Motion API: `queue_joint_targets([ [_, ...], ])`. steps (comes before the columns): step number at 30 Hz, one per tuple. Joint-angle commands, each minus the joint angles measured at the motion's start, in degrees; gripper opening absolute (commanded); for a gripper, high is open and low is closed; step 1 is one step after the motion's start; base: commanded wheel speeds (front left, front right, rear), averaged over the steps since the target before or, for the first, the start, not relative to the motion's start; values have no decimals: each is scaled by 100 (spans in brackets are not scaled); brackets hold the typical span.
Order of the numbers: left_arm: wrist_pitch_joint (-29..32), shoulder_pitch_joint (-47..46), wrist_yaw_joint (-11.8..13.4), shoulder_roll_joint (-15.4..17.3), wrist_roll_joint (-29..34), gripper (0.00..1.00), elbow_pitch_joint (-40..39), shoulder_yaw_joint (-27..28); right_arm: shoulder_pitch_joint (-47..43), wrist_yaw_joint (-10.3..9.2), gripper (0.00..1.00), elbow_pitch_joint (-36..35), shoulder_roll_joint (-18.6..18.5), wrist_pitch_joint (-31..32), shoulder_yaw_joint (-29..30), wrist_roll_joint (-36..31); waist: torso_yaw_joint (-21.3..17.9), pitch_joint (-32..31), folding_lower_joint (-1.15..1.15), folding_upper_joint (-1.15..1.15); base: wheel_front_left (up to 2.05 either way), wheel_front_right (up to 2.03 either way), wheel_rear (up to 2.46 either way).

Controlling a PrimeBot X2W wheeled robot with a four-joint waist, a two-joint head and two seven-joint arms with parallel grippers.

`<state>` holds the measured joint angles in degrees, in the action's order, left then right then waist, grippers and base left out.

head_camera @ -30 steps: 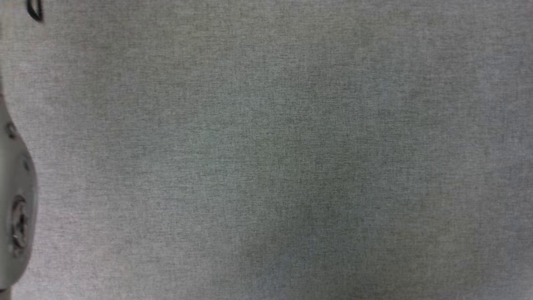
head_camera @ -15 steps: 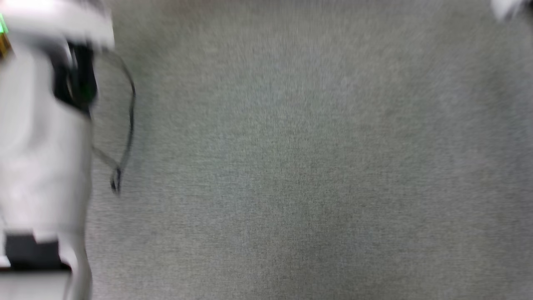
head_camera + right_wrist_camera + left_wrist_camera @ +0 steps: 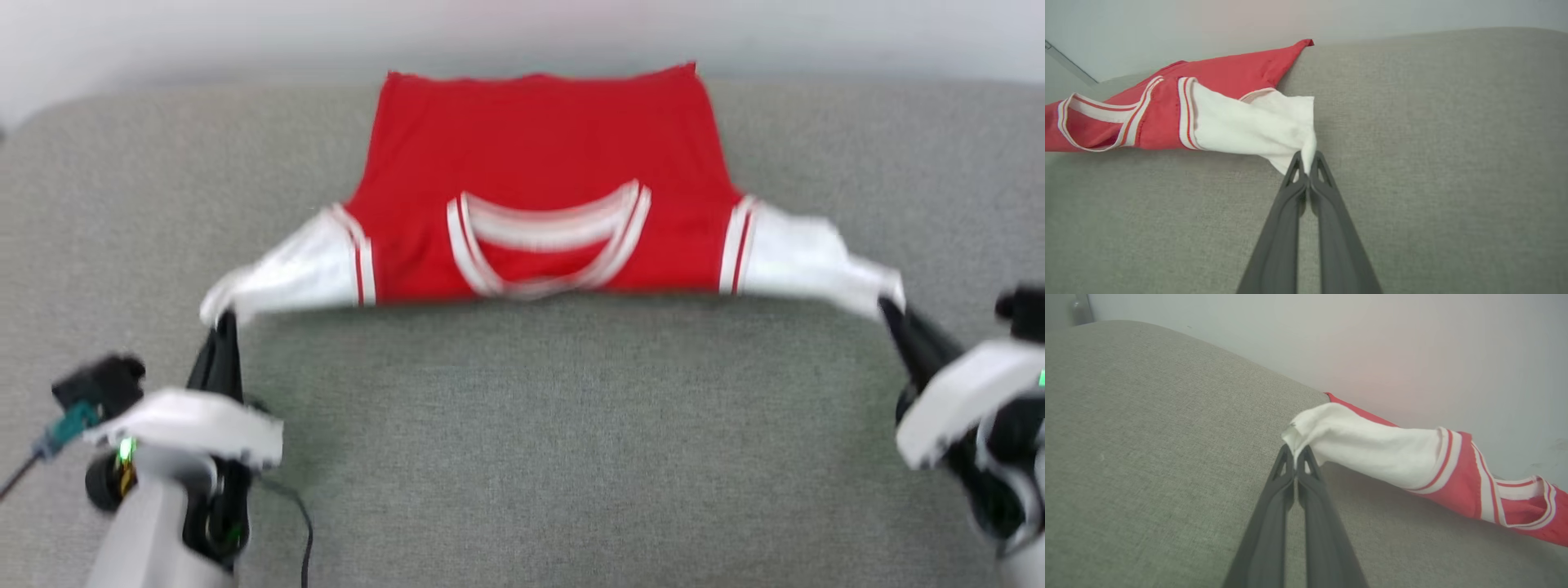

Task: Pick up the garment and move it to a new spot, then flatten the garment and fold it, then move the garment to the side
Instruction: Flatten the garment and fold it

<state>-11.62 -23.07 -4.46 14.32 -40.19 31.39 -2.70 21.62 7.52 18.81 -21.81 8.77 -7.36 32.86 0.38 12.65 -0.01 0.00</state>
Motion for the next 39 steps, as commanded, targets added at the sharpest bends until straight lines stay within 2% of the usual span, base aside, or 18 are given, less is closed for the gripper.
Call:
queue_joint_targets([
  [1,83,505,90,42,-84,0,-169,76,-625,-6,0,-257,186,174,260,-115,31,-463,1,0,0,0,0],
  [10,373,2213,557,-85,-275,0,-911,209,-2877,-6,0,-1227,1094,1048,1083,-564,-8,-1067,1,0,0,0,0],
  [15,483,2701,745,-120,-290,0,-1254,224,-3561,-6,0,-1492,1432,1370,1336,-723,10,-1214,1,0,0,0,0],
  [21,648,3137,937,-68,-228,0,-1714,173,-4013,-6,0,-1642,1621,1529,1441,-1006,56,-1271,1,0,0,0,0],
  [22,676,3156,940,-49,-200,0,-1768,139,-3998,-6,35,-1672,1612,1479,1442,-1089,76,-1266,1,0,0,0,0],
  [23,677,3164,952,-28,-147,0,-1817,97,-3960,-6,100,-1702,1610,1441,1428,-1132,94,-1259,1,0,0,0,0],
  [32,812,2859,1058,85,239,0,-2336,-245,-3084,-6,100,-1915,1258,1191,1344,-1461,299,-950,1,0,0,0,0],
  [39,811,2465,1088,67,418,0,-2855,-426,-1125,-5,100,-1258,1006,1097,1739,-1244,497,-116,1,0,0,0,0],
])
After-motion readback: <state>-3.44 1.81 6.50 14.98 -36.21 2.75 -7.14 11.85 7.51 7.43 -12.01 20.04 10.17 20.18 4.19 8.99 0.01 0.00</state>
